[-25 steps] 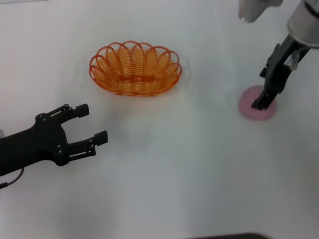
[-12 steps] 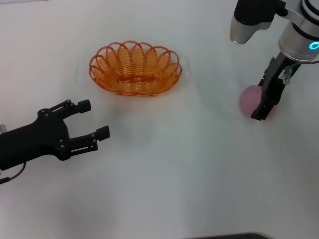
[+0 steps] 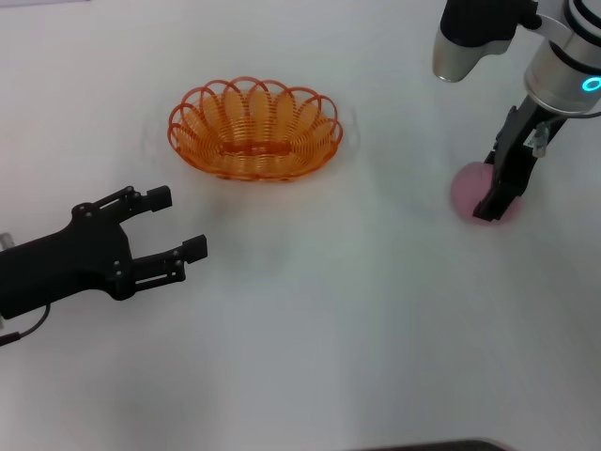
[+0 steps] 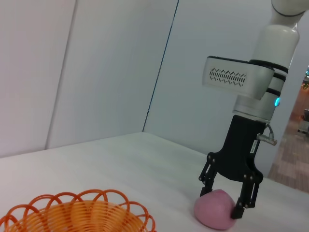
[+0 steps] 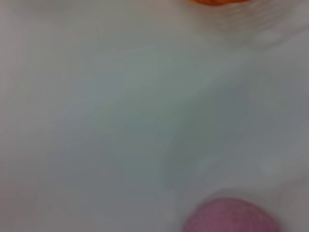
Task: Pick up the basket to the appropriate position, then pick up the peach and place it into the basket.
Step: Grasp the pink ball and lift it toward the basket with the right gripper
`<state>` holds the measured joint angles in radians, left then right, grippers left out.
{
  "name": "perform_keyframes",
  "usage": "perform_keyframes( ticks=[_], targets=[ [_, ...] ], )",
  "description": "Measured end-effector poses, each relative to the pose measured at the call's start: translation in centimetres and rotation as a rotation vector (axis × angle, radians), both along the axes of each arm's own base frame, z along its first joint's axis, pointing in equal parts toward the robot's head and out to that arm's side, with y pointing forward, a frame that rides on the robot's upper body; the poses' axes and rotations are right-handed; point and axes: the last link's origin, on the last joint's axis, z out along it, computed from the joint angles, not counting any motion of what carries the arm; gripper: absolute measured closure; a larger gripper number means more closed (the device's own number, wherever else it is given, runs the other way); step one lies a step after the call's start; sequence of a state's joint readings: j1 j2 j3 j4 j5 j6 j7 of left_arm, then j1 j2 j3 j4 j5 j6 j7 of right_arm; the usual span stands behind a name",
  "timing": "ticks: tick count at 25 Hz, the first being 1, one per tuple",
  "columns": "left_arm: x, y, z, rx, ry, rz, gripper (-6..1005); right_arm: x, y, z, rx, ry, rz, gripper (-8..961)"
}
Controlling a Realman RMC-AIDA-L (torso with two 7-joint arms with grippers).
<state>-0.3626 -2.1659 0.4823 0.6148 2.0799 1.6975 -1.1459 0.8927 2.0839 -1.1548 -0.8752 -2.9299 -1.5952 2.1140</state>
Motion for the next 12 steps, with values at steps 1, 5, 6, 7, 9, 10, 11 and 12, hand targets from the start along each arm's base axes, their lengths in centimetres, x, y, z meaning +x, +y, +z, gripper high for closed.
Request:
perform_keyframes(
  ticks=[1, 5, 6, 7, 9, 10, 11, 12],
  targets=[
    [-0.01, 0.0, -0.06, -0.001, -0.001, 0.002, 125, -0.04, 0.03, 0.03, -0.002, -0.002, 0.005, 85],
    [0.0, 0.03, -0.2, -0.002, -0.004, 0.007, 124, -0.05, 0.07, 0.11, -0.01, -0.011, 0.02, 151],
    [-0.04, 0.06, -0.23, -0.001, -0.002, 0.01, 124, -0.07, 0.09, 0.13, -0.01, -0.012, 0.022, 168],
    [-0.07, 0.07, -0.3, -0.001, -0.002, 0.013, 124, -0.09, 0.12, 0.15, -0.01, -0.012, 0.023, 184],
    [-0.13, 0.07, -0.41, -0.001, -0.001, 0.019, 124, -0.19, 0.2, 0.18, -0.009, -0.013, 0.027, 217],
    [-0.15, 0.07, -0.45, -0.001, -0.001, 0.021, 124, -0.22, 0.22, 0.19, -0.009, -0.013, 0.028, 234],
    [-0.16, 0.08, -0.47, -0.001, 0.0, 0.022, 124, -0.25, 0.23, 0.18, -0.01, -0.014, 0.029, 250],
    [-0.16, 0.08, -0.47, -0.001, 0.0, 0.022, 125, -0.29, 0.26, 0.18, -0.01, -0.015, 0.031, 299]
  ],
)
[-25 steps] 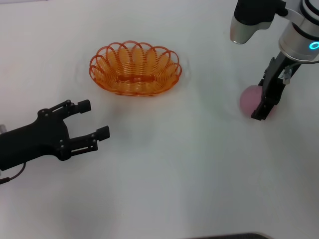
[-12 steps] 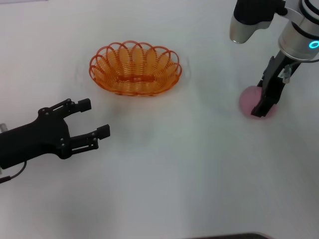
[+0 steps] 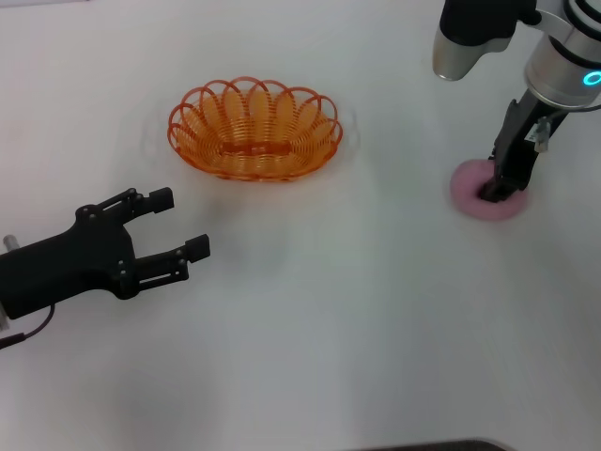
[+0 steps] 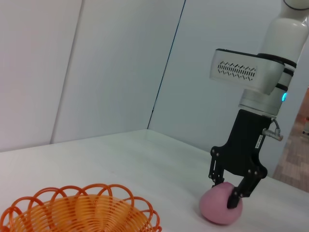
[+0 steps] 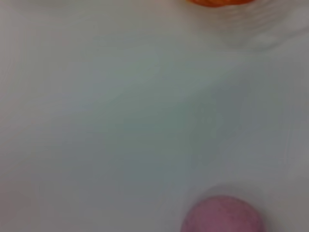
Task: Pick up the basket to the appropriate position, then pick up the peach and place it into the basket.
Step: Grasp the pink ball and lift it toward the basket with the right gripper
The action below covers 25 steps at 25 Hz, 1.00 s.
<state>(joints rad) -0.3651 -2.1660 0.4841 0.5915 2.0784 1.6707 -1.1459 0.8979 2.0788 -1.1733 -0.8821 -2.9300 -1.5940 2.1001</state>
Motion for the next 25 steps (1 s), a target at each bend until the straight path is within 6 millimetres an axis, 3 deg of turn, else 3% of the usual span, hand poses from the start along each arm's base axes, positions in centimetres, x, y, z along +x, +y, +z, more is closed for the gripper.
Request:
perform_keyframes(
  ticks=[7, 25],
  targets=[
    [0.15, -0.04, 0.05, -0.005, -0.006, -0.009, 125, -0.13, 0.09, 0.02, 0.0, -0.008, 0.004, 642],
    [0.38, 0.2, 0.1, -0.01, -0.013, -0.009, 125, -0.37, 0.14, -0.1, -0.011, -0.031, 0.022, 767]
  ],
)
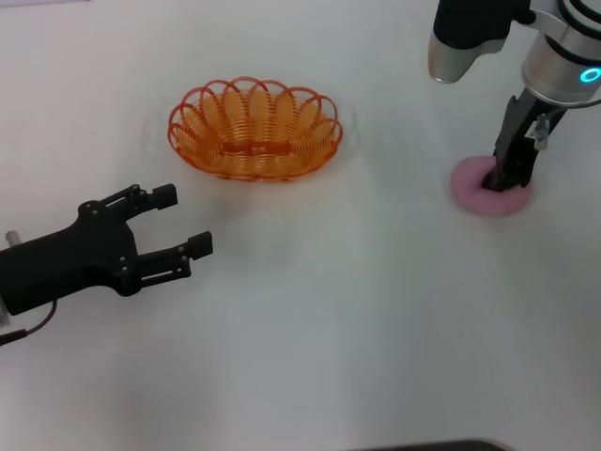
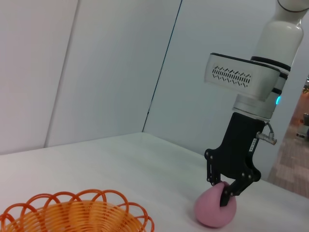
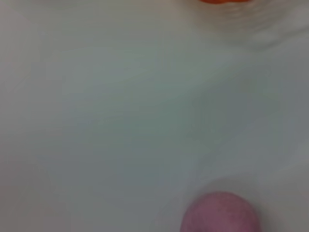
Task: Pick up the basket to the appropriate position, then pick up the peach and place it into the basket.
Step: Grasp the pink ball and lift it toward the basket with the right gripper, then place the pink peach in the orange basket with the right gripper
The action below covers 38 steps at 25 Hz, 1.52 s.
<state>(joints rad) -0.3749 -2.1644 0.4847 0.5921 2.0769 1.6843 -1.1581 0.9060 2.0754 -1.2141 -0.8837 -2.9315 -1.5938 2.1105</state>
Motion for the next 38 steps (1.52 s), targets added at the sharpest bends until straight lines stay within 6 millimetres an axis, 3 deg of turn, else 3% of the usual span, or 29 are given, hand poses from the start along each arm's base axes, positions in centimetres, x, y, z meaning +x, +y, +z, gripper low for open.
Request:
perform_keyframes(
  ticks=[16, 25, 30, 38],
  targets=[
    [0.1, 0.1, 0.0, -0.006, -0.005, 0.007, 124, -0.5, 0.2, 0.3, -0.007, -0.004, 0.014, 855],
    [0.1, 0.1, 0.0, -0.008, -0.004, 0.007, 124, -4.1, 1.1, 2.6, 0.024, 0.032, 0.097, 856],
    [0.1, 0.1, 0.1, -0.005, -0.001, 0.006, 124, -7.9, 1.5, 3.7, 0.022, 0.043, 0.169, 856],
    [0.1, 0.0, 0.1, -0.008, -0.005, 0.004, 124, -8.9, 1.6, 3.2, -0.001, 0.052, 0.204, 856]
  ],
)
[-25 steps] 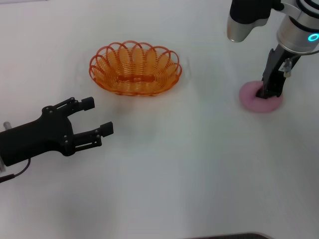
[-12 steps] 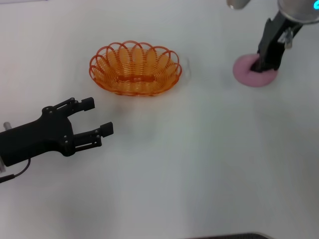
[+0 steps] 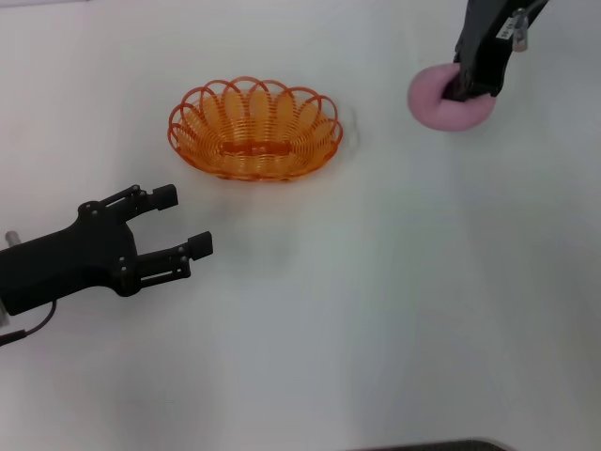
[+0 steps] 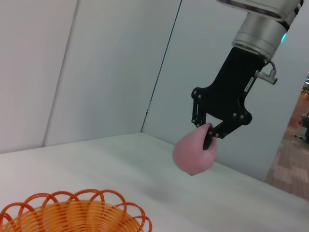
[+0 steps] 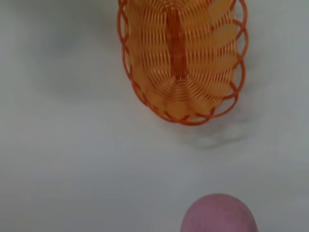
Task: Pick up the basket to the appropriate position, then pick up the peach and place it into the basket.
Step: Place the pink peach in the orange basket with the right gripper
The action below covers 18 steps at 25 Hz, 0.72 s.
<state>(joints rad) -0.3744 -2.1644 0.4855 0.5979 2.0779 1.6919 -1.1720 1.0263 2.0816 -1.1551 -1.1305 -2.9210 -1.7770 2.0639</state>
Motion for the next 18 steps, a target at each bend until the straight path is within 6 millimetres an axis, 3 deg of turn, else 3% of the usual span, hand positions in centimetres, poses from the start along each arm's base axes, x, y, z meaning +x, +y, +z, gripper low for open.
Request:
perform_keyframes(
  ticks=[8, 18],
  targets=[
    [0.1, 0.1, 0.0, -0.001, -0.002, -0.004, 125, -0.5, 0.2, -1.4, -0.017, 0.103, 0.036, 857],
    [0.5, 0.4, -0.1, -0.003, -0.005, -0.017, 125, 0.5, 1.9, -6.6, -0.004, 0.439, 0.134, 857]
  ],
)
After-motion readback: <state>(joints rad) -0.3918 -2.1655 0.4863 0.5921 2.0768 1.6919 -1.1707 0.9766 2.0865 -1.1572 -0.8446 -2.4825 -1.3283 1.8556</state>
